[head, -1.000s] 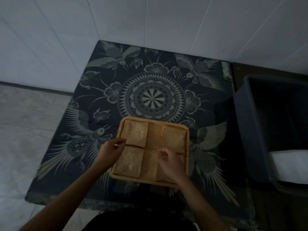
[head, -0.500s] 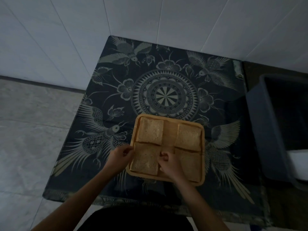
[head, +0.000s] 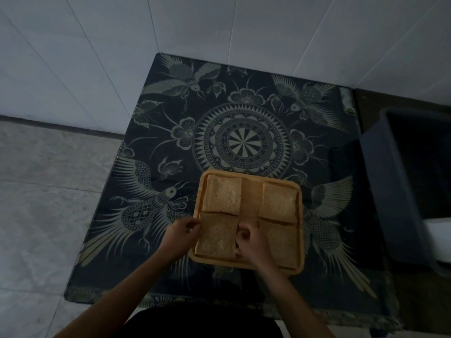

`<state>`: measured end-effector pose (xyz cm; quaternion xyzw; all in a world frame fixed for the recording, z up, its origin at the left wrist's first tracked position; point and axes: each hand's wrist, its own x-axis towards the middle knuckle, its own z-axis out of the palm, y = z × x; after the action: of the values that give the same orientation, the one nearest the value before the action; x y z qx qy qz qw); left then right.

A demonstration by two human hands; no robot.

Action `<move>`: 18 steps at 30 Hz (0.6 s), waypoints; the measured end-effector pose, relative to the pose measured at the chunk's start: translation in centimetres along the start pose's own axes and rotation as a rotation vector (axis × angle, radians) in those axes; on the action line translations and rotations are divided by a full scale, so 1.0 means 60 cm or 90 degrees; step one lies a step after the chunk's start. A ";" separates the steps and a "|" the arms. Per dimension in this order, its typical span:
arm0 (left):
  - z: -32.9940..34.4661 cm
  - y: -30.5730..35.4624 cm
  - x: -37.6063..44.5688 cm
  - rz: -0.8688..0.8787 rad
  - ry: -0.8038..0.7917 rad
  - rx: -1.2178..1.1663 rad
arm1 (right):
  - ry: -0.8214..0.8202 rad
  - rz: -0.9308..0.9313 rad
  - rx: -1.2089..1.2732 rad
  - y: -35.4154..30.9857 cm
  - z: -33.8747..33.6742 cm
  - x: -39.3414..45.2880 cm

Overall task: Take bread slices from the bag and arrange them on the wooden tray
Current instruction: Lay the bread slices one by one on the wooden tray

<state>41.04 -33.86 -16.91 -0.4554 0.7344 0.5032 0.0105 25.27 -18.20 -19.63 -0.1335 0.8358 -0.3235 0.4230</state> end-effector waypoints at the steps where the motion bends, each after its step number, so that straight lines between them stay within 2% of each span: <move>1: 0.000 0.000 0.000 -0.001 0.000 -0.002 | -0.002 0.002 0.005 0.001 0.001 0.000; 18: -0.004 0.004 -0.005 0.013 -0.021 0.004 | -0.016 0.000 0.030 -0.002 -0.005 -0.004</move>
<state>41.18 -33.85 -16.47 -0.4397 0.7402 0.5084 0.0191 25.16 -18.04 -19.31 -0.1273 0.8228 -0.3413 0.4362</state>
